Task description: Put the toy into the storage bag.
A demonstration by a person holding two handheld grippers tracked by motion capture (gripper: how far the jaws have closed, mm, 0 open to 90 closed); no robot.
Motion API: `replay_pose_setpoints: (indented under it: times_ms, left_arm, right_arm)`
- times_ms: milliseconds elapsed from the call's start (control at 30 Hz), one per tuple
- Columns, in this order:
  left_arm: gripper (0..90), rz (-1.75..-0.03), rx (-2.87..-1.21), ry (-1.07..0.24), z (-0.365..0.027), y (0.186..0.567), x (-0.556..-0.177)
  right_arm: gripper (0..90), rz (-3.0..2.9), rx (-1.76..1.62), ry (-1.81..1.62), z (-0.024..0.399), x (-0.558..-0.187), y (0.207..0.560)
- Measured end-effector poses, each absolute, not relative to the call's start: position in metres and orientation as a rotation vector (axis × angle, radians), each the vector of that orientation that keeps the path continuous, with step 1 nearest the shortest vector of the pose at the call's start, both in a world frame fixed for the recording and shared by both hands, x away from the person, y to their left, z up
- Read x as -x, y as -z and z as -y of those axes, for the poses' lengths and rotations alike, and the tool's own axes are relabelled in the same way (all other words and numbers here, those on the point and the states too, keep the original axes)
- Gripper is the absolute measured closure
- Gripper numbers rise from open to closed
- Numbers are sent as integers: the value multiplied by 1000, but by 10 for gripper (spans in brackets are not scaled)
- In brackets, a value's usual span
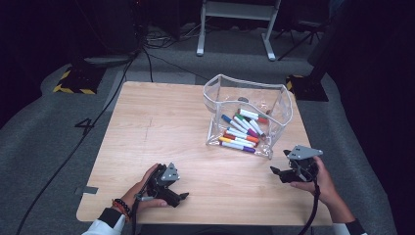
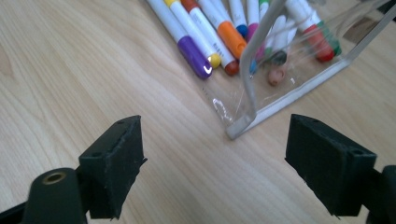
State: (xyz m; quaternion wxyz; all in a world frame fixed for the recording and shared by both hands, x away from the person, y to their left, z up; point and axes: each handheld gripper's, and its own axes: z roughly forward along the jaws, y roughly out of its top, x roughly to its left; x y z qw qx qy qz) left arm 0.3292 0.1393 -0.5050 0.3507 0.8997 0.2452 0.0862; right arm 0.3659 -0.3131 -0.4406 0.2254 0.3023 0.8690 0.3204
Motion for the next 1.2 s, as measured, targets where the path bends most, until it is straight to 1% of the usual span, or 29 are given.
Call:
replay_pose_setpoints:
  times_ms: [433,633,700,833,1200]
  left_arm:
    - [53,-630,-2331,-221,-139,505,-330]
    - [54,-629,-2331,-220,-139,505,-330]
    - [53,-626,-2332,-218,-140,505,-330]
    - [51,-626,-2331,-216,-139,505,-330]
    - [49,-621,-2334,-215,-140,505,-331]
  right_arm:
    - [195,-2437,-907,-907,336,-350,479]
    - [188,-2426,-968,-962,346,-343,497]
    - [191,-2400,-1004,-1026,349,-341,502]
    - [182,-2380,-1055,-1044,353,-341,504]
    - [180,-2380,-1053,-1044,353,-341,504]
